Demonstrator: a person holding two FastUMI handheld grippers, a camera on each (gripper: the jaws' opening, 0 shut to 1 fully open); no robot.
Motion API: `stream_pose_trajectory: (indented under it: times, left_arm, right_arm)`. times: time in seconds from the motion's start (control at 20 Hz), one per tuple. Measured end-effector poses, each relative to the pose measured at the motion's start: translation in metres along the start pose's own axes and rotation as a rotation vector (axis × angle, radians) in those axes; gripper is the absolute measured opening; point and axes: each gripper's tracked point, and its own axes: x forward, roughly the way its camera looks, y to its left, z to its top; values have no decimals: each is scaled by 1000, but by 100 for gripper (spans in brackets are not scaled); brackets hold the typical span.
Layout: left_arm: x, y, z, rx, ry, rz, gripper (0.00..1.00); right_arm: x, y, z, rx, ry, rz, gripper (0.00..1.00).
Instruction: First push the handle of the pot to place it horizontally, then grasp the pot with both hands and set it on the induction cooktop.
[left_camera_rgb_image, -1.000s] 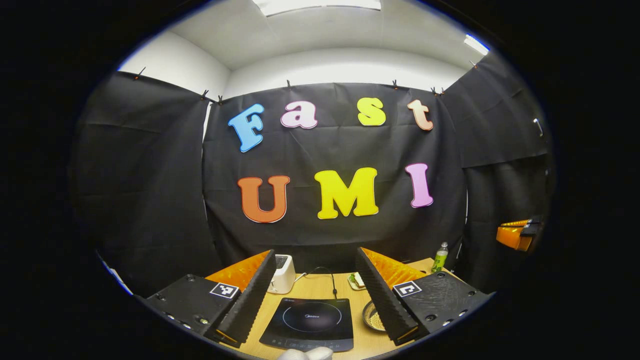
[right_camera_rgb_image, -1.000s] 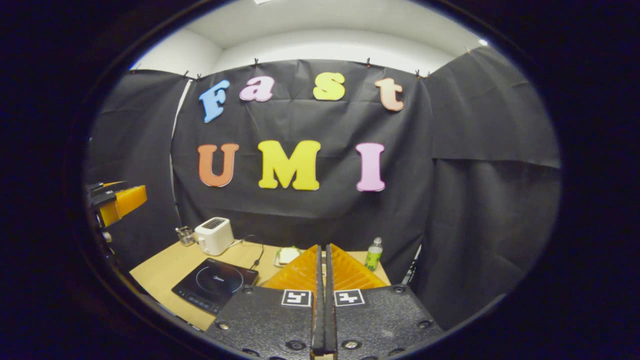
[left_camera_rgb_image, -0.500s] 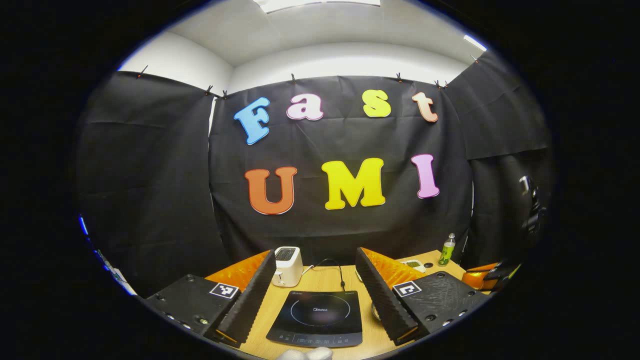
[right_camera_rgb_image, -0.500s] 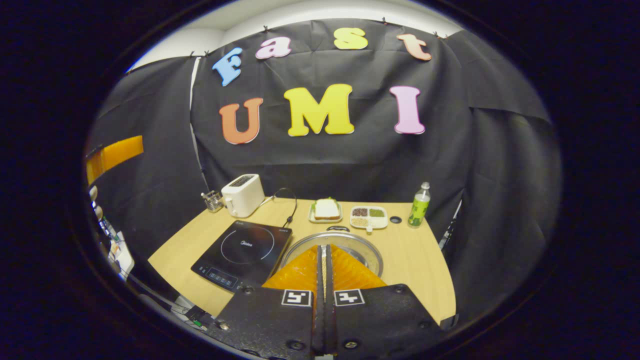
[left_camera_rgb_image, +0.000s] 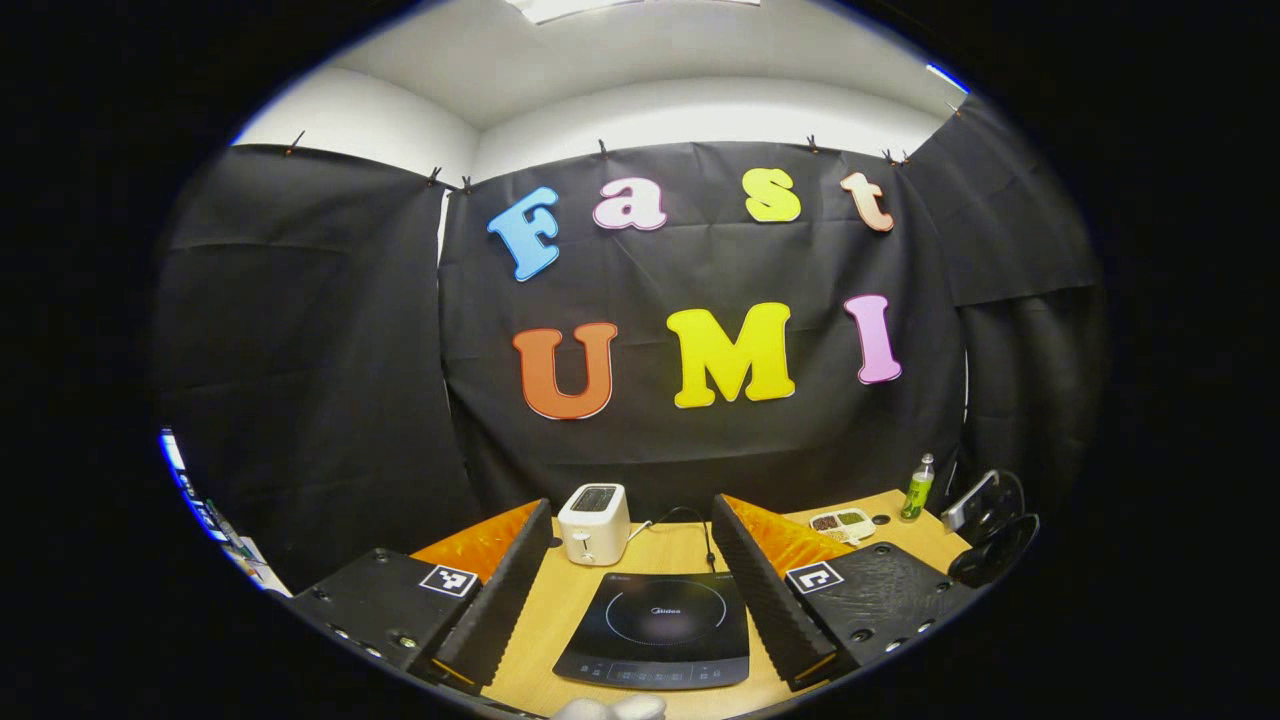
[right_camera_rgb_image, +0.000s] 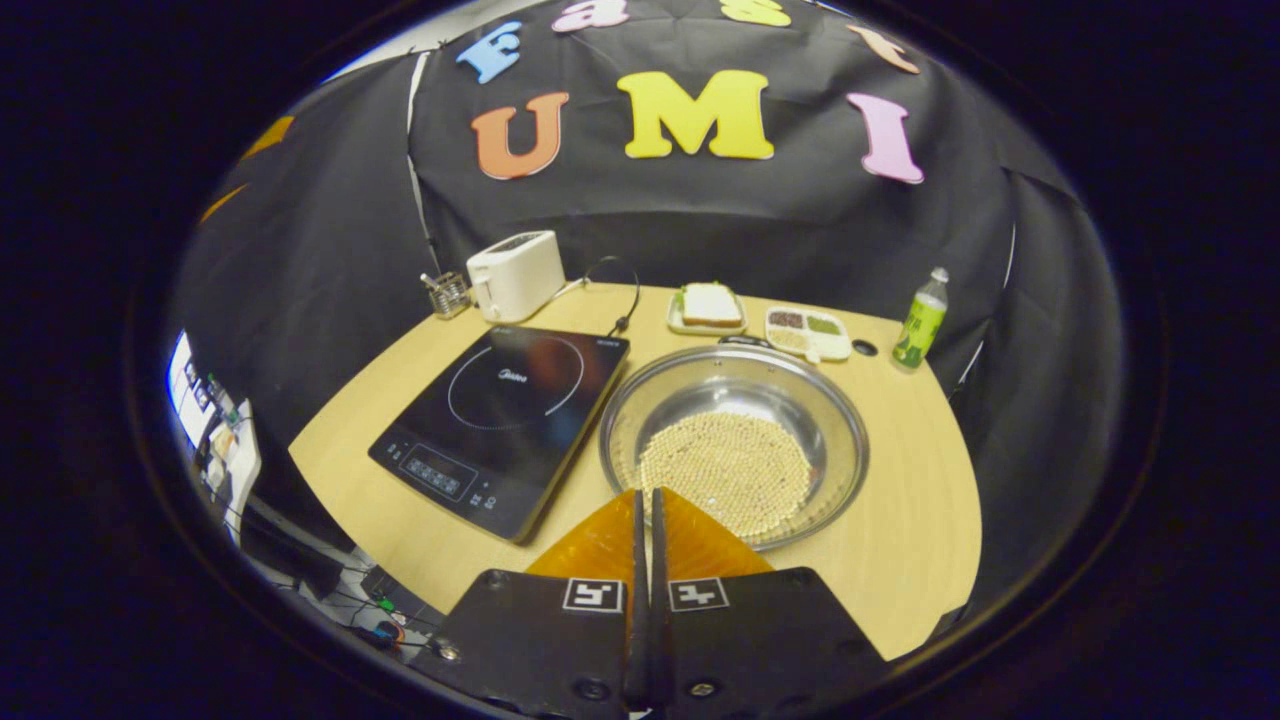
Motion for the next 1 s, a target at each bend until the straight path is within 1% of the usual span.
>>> stream_pose_trajectory:
  times: [0.2, 0.25, 0.3, 0.4, 0.45, 0.5, 0.55, 0.6, 0.65, 0.75, 0.8, 0.85, 0.9, 1.0]
  left_arm:
    - [-1, 6, -2, -1, 6, 17, 96]
    - [-2, 7, -4, -2, 8, 21, 96]
    - [-2, 9, -4, -2, 10, 25, 96]
    - [-1, 11, -6, -3, 17, 31, 96]
    - [-2, 12, -6, -3, 18, 33, 96]
    - [-3, 14, -5, -3, 18, 36, 96]
    - [-3, 15, -5, 0, 21, 38, 96]
    - [-4, 16, -6, 0, 21, 42, 96]
    - [-4, 15, -6, -1, 23, 41, 96]
    - [-4, 16, -8, -2, 26, 45, 96]
    - [-4, 18, -7, -3, 26, 48, 96]
    - [-4, 18, -7, -6, 27, 49, 96]
    - [-4, 18, -8, -8, 29, 49, 96]
    - [-4, 18, -8, -9, 31, 49, 96]
  right_arm:
    - [20, 10, -31, -14, 75, 23, 3]
    - [25, 10, -37, -10, 94, 24, 1]
    - [30, 10, -43, -6, 105, 22, 4]
    - [36, 10, -52, -1, 127, 19, 4]
    - [40, 9, -54, 3, 133, 15, 4]
    - [45, 8, -56, 6, 140, 15, 0]
    - [49, 6, -58, 10, 148, 11, 4]
    - [51, 4, -60, 12, 152, 9, 3]
    - [54, 4, -63, 19, 156, 10, 0]
    - [52, 2, -64, 24, 165, 6, 0]
    - [51, 1, -63, 24, 163, 1, 4]
    - [52, -1, -65, 29, 162, -6, 4]
    - [51, -2, -66, 37, 164, -9, 0]
    - [50, -7, -68, 47, 168, -10, 1]
